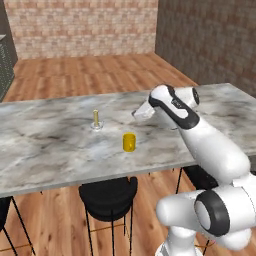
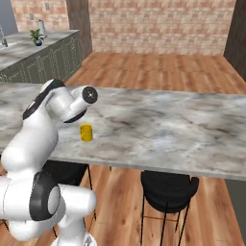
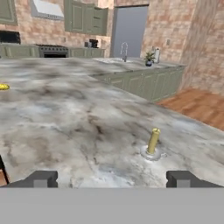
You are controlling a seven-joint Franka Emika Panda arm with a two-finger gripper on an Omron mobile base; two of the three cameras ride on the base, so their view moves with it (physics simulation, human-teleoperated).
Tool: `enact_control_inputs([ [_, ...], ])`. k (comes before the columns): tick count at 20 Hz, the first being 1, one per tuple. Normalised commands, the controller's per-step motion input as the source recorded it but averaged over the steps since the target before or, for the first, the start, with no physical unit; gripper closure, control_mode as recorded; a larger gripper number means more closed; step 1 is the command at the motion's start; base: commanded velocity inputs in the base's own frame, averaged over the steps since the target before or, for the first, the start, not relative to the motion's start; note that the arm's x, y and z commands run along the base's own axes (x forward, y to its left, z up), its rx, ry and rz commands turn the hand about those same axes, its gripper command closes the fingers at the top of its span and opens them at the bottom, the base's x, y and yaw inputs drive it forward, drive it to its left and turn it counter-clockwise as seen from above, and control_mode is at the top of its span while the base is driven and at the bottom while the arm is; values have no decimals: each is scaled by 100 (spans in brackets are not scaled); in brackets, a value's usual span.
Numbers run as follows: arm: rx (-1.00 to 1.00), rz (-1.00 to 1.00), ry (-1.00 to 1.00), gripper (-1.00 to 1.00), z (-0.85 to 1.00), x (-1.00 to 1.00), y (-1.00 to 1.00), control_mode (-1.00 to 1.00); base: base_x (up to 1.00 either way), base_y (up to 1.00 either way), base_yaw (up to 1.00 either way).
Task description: Open the cabinet directly in front. Then move the wine and the mug to the dining counter with the candle on it.
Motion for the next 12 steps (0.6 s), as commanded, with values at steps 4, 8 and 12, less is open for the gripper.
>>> enact_control_inputs([
  [4,0,-14,0,-100,100,-100,-8,-100,0,0,0],
  [8,-1,-12,0,-100,75,-100,-22,-100,0,0,0],
  [12,-1,-5,0,-100,16,-100,-19,-100,0,0,0],
])
